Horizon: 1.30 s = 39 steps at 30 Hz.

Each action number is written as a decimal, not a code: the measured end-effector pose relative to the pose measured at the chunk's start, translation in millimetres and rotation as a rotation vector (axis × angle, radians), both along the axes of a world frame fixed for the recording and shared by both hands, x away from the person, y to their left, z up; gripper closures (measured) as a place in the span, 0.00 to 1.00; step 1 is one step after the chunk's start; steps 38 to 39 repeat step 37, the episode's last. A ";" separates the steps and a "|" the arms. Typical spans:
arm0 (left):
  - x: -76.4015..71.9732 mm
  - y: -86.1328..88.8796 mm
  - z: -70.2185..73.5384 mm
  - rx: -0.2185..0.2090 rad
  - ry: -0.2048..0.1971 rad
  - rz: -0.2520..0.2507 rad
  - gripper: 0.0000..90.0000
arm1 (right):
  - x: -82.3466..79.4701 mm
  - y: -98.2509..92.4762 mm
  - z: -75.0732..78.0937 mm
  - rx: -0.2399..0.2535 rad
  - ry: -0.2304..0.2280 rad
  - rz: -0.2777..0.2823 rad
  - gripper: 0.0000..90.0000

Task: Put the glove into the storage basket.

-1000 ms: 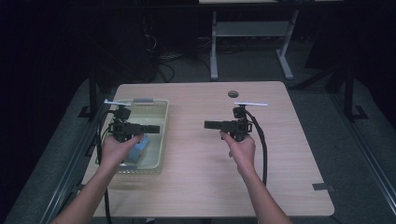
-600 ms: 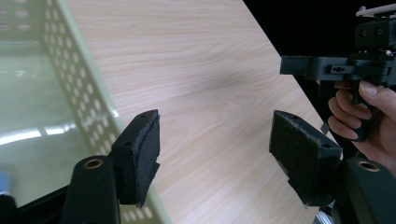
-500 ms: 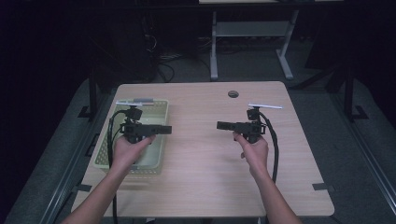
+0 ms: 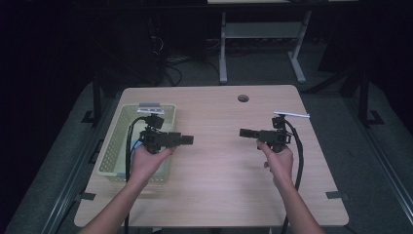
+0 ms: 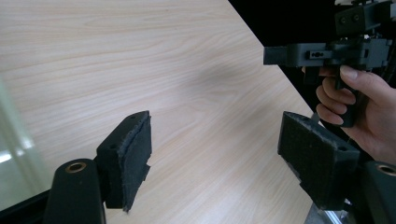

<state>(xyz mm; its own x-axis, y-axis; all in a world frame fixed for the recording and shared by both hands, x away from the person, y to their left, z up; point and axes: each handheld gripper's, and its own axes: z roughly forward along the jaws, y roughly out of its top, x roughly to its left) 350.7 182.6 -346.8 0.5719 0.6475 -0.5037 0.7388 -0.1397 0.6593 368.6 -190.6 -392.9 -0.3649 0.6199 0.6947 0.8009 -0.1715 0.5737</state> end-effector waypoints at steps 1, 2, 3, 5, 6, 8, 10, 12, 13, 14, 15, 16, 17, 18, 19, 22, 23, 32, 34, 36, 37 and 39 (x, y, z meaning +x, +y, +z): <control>-1.3 -2.9 -0.3 0.000 -0.009 -0.006 0.28 | -1.2 -3.7 -1.0 -0.001 -0.002 -0.004 0.42; -2.6 -5.4 -0.7 0.004 -0.013 -0.015 0.28 | -2.4 -6.5 -1.5 -0.004 -0.001 -0.009 0.42; -3.7 -8.2 -1.4 0.005 -0.015 -0.022 0.28 | -3.6 -9.4 -2.2 -0.002 -0.001 -0.015 0.42; -5.8 -14.3 -3.5 0.004 -0.018 -0.033 0.27 | -5.6 -14.6 -3.7 -0.012 0.008 -0.021 0.40; -6.5 -16.8 -4.5 -0.001 -0.014 -0.036 0.27 | -6.5 -16.9 -4.2 -0.015 0.007 -0.023 0.40; -8.5 -22.8 -7.1 -0.011 -0.005 -0.058 0.27 | -9.1 -21.0 -4.7 -0.014 0.003 -0.028 0.40; -10.7 -28.3 -7.9 -0.008 -0.012 -0.071 0.26 | -11.0 -24.6 -5.6 -0.023 0.005 -0.031 0.39; -12.6 -32.4 -8.4 -0.010 -0.017 -0.078 0.26 | -13.2 -28.9 -7.1 -0.023 0.006 -0.039 0.39; -13.4 -34.4 -9.0 -0.011 -0.020 -0.086 0.26 | -14.5 -31.2 -7.9 -0.027 0.006 -0.041 0.39; -14.5 -37.0 -9.8 -0.014 -0.017 -0.089 0.26 | -15.8 -33.3 -9.0 -0.027 0.003 -0.044 0.39; -15.5 -39.2 -10.9 -0.014 -0.020 -0.096 0.26 | -17.6 -35.1 -9.8 -0.023 0.006 -0.050 0.39; -17.3 -42.3 -12.2 -0.012 -0.022 -0.098 0.26 | -18.9 -37.0 -11.2 -0.026 0.005 -0.052 0.38; -18.3 -44.4 -13.6 -0.011 -0.024 -0.104 0.26 | -20.9 -39.3 -13.0 -0.030 0.007 -0.058 0.38; -19.2 -46.7 -15.2 -0.012 -0.024 -0.109 0.26 | -22.2 -41.3 -14.9 -0.024 0.012 -0.061 0.38; -19.9 -48.4 -16.3 -0.012 -0.025 -0.111 0.26 | -23.5 -43.3 -16.9 -0.020 0.015 -0.065 0.38; -22.8 -54.9 -22.3 -0.025 -0.014 -0.118 0.26 | -26.6 -48.6 -21.9 -0.007 0.023 -0.077 0.38; -23.4 -56.1 -23.5 -0.020 -0.013 -0.124 0.26 | -27.9 -50.5 -23.6 -0.007 0.026 -0.082 0.38; -32.5 -76.5 -38.6 -0.013 -0.007 -0.161 0.26 | -38.6 -64.9 -34.3 -0.032 0.035 -0.102 0.37; -35.3 -79.2 -42.0 -0.015 -0.006 -0.167 0.26 | -41.6 -68.0 -37.0 -0.030 0.036 -0.100 0.36; -38.5 -81.4 -44.8 -0.011 -0.012 -0.173 0.26 | -44.6 -69.8 -39.0 -0.037 0.036 -0.092 0.35; -40.0 -82.9 -46.1 -0.005 -0.015 -0.183 0.27 | -46.8 -70.7 -40.0 -0.045 0.030 -0.094 0.35; -40.0 -82.9 -46.1 -0.005 -0.015 -0.183 0.27 | -46.8 -70.7 -40.0 -0.045 0.030 -0.094 0.35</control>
